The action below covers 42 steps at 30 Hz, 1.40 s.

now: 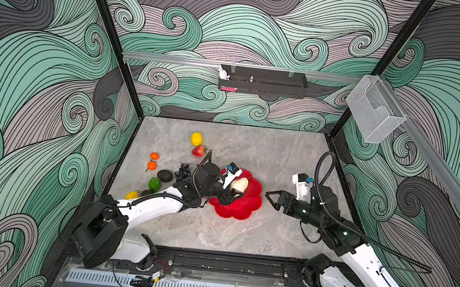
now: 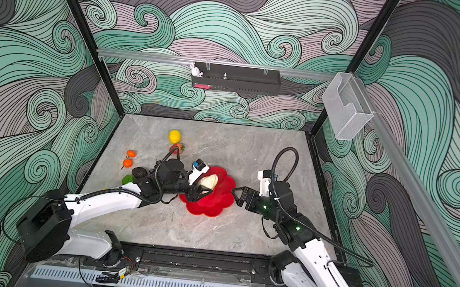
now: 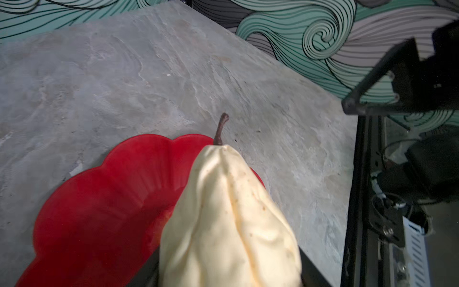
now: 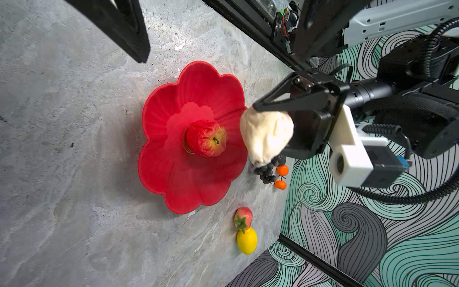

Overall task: Arrange fruit in a fruit bowl
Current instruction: Place the fruit in the fruit bowl.

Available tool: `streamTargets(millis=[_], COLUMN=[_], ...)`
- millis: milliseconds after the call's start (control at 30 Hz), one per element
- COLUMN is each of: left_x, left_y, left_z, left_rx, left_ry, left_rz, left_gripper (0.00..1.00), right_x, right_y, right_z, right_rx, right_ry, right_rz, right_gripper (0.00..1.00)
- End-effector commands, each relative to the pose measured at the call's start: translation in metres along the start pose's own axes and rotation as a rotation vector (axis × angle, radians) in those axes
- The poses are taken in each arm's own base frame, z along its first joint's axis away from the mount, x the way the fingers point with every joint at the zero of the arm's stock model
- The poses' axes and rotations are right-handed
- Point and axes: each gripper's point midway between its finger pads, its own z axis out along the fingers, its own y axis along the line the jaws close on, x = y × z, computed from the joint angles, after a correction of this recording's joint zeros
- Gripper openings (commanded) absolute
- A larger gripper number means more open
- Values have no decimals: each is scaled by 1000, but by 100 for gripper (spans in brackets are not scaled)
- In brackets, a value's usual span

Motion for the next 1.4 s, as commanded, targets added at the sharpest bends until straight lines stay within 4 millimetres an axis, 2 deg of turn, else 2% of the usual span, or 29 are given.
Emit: streamTargets(millis=[0, 533, 767, 1200, 1367], left_x=[-32, -15, -14, -13, -13], left_y=[-16, -42, -50, -55, -60], left_z=[-9, 1, 3, 4, 5], left_rx=[19, 52, 65, 65, 75], left_ry=[-131, -137, -145, -162, -165], left_rz=[167, 297, 320, 350, 356], left_gripper=[56, 57, 57, 58, 58], right_x=[-3, 17, 29, 41, 43], right_y=[17, 53, 53, 49, 48], right_z=[1, 42, 57, 69, 72], right_rx=[-52, -156, -138, -120, -113], right_ry=[9, 88, 139, 173, 179], right_rz=[26, 76, 98, 102, 101], right_gripper=[92, 87, 81, 71, 70])
